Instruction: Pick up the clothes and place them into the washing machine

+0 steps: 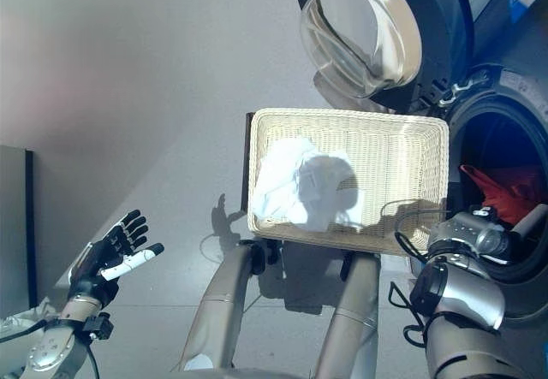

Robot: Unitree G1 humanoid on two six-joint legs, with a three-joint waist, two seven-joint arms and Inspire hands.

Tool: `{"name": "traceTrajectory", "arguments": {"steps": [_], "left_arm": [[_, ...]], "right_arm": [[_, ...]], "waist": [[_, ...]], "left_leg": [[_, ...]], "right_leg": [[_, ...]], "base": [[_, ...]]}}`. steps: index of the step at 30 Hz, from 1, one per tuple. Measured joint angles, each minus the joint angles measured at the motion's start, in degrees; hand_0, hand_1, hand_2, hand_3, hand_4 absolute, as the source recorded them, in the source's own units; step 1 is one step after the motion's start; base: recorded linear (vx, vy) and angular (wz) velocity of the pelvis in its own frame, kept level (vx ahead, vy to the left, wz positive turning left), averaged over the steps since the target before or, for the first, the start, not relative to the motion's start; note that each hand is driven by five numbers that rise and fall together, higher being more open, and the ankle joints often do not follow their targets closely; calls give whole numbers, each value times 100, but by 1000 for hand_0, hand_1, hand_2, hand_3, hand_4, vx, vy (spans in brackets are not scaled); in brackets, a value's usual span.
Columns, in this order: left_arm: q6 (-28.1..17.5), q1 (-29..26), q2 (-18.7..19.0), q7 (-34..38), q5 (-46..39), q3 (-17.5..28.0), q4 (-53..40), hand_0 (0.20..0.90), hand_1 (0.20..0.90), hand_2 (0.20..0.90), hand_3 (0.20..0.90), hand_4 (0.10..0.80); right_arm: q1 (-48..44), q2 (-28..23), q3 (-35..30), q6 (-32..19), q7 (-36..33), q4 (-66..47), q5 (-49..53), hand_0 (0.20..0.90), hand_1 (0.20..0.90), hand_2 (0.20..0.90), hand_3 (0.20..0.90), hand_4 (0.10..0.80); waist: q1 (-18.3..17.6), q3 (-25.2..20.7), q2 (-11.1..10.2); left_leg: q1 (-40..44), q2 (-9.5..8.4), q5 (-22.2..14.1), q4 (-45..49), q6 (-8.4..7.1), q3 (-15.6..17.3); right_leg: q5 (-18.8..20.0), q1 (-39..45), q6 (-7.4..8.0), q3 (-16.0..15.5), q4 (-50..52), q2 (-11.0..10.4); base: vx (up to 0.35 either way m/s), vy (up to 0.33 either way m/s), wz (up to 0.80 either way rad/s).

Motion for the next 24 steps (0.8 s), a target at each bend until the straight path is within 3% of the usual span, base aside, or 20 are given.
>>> {"name": "traceTrajectory", "arguments": {"steps": [3,9,24], "left_arm": [[-2,27,8,3,-18,-9,-33,900,900,900,900,800],[-7,76,12,-6,-67,-18,-155,900,900,900,900,800],[-27,31,-1,16,-70,-17,-144,900,900,900,900,800]], "right_arm": [[-185,-460,14,9,-277,38,-91,200,200,200,200,300],[-374,-1238,-1,-4,-540,-86,-454,200,200,200,200,300],[-386,-1261,245,-77,-607,126,-674,200,200,200,200,300]], "waist": [[47,6,129],[34,-2,171],[-26,-3,167]], "left_leg": [[-24,-23,30,-27,-18,22],[-23,-91,119,-239,-52,81],[-6,-78,98,-290,-29,29]], "right_leg": [[38,-46,17,59,22,-22],[75,-178,-33,96,18,-78],[5,-151,-53,-8,27,-65]], "base": [[8,-3,6],[-27,-8,4],[12,0,0]]}}
